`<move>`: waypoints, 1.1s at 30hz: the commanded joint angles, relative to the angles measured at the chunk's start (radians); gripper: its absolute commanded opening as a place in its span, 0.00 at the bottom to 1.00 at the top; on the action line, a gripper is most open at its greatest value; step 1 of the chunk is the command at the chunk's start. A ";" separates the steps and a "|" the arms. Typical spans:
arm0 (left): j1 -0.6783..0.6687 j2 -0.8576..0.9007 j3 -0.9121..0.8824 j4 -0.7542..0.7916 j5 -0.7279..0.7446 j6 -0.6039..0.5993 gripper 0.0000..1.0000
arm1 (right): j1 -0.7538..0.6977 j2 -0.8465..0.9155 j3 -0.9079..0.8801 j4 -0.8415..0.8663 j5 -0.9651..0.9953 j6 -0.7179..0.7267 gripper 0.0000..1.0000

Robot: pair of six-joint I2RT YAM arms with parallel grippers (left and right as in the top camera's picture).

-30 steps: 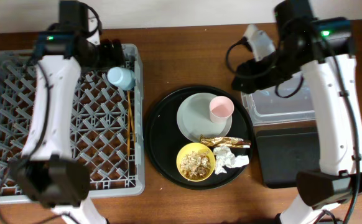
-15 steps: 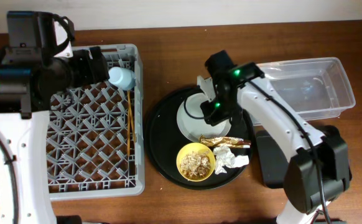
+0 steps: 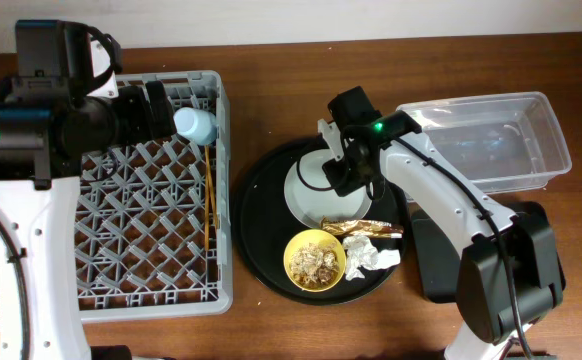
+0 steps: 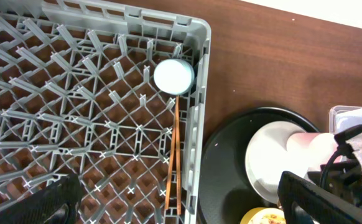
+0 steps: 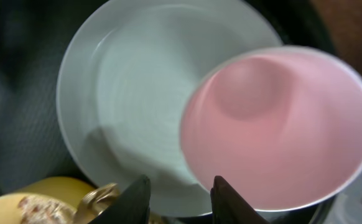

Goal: Sort waste into correct bins and load items into the dishwasher rack
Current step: 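Lower the right gripper onto the plate and grasp the pink cup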

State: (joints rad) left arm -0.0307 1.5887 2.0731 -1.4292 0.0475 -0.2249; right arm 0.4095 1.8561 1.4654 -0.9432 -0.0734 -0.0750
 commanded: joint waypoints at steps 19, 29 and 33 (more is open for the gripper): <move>0.001 0.002 0.002 -0.012 -0.010 0.002 0.99 | 0.004 -0.002 -0.048 0.135 0.021 -0.052 0.27; 0.001 0.002 0.002 -0.016 -0.001 0.002 0.99 | 0.010 -0.004 -0.064 0.193 0.005 -0.052 0.04; 0.001 0.002 0.002 -0.011 0.067 0.011 0.99 | 0.010 -0.026 0.069 0.083 -0.093 -0.052 0.04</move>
State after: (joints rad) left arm -0.0307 1.5887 2.0731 -1.4445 0.0547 -0.2249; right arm 0.4114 1.8561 1.4178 -0.7986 -0.0704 -0.1276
